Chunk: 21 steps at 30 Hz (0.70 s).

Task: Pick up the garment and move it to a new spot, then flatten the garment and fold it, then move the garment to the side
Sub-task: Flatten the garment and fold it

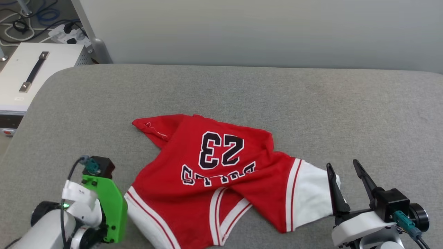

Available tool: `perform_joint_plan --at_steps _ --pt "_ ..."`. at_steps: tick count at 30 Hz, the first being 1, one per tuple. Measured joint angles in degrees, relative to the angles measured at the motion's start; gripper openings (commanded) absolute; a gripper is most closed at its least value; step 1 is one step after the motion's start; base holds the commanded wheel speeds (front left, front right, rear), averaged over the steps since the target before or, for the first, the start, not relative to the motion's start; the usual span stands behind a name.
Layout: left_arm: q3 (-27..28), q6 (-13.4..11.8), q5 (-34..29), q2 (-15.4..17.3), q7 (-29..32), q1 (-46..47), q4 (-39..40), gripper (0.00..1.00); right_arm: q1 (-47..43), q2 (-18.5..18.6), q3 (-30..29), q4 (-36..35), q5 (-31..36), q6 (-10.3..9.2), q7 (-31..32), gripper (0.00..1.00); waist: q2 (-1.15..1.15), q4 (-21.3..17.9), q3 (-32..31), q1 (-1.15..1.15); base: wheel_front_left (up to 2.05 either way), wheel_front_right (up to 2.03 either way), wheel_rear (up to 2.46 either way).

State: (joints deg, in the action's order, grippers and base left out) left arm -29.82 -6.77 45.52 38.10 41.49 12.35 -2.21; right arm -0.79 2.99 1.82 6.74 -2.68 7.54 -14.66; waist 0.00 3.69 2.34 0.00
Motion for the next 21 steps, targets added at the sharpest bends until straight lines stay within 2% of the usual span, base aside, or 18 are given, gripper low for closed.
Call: perform_joint_plan --at_steps 6,13,14,15,16,21 --pt "0.74 1.9 -0.66 2.02 1.15 5.09 -6.59 0.0 0.43 -0.03 0.31 0.66 0.42 0.0 0.0 1.0 0.0 -0.63 2.19 0.0 0.0 0.0 0.0" --pt "-0.29 4.79 -2.12 1.15 0.59 11.97 -16.06 0.0 2.17 -0.02 0.14 0.75 1.01 0.0 0.0 1.0 0.0 -1.96 5.54 0.0 0.0 0.0 0.0" --pt "-0.51 5.05 -2.3 0.88 0.58 12.63 -17.19 0.09 2.32 -0.01 0.08 0.73 1.01 0.0 0.0 1.0 0.0 -2.11 5.93 0.0 0.0 0.0 0.0" --pt "-0.8 5.28 -2.71 0.57 0.31 13.34 -18.47 0.51 2.47 -0.01 0.05 0.73 1.01 0.0 0.0 1.0 0.0 -2.26 6.39 0.0 0.0 0.0 0.0" --pt "-1.08 5.54 -3.43 0.25 -0.27 14.0 -19.76 1.0 2.59 -0.01 0.04 0.73 1.02 0.0 0.0 1.0 0.0 -2.41 6.82 0.0 0.0 0.0 0.0" --pt "-1.41 5.47 -4.92 -2.2 -4.85 16.08 -24.76 1.0 3.06 -0.01 -0.22 0.82 1.09 0.0 0.0 1.0 0.0 -2.72 8.07 0.0 0.0 0.0 0.0"
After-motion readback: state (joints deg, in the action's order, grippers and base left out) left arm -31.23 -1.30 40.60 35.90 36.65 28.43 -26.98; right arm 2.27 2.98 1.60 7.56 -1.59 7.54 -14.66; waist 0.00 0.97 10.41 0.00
